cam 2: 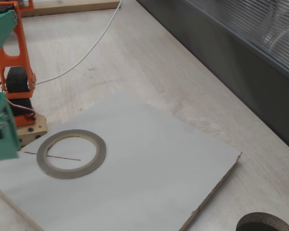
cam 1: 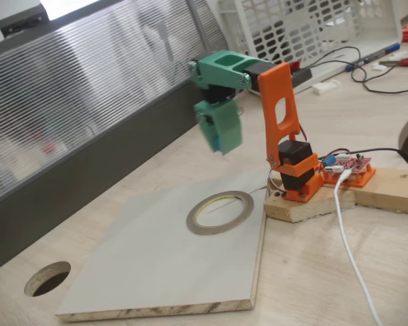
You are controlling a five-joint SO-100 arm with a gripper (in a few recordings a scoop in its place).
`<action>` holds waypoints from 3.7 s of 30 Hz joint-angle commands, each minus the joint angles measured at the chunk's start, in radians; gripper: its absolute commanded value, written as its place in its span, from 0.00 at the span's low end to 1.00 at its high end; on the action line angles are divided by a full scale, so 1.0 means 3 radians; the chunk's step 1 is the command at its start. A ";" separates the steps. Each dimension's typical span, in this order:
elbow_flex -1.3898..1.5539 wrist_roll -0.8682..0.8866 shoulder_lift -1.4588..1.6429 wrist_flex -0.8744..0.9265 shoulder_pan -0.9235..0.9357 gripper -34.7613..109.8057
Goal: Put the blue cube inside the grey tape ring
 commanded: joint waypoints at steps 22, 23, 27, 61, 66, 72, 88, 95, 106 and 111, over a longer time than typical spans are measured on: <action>0.1575 0.0041 0.1120 -0.0005 -0.2117 0.26; 0.1769 0.0041 0.1237 -0.0056 -0.2148 0.26; 0.2316 0.0041 0.1524 -0.0583 -0.2163 0.26; 0.2526 0.0036 0.1488 -0.1335 -0.2127 0.26; 0.2526 0.0041 0.1488 -0.1340 -0.2122 0.27; 0.2526 0.0041 0.1488 -0.1309 -0.2122 0.27; 0.2470 0.0404 0.1493 -0.0701 -0.2117 0.68; 0.2470 0.0496 0.1493 -0.0476 -0.2117 0.87; 0.2194 0.0496 0.1493 -0.0450 -0.2112 0.91; 0.1785 0.0496 0.1483 -0.0046 -0.2112 0.91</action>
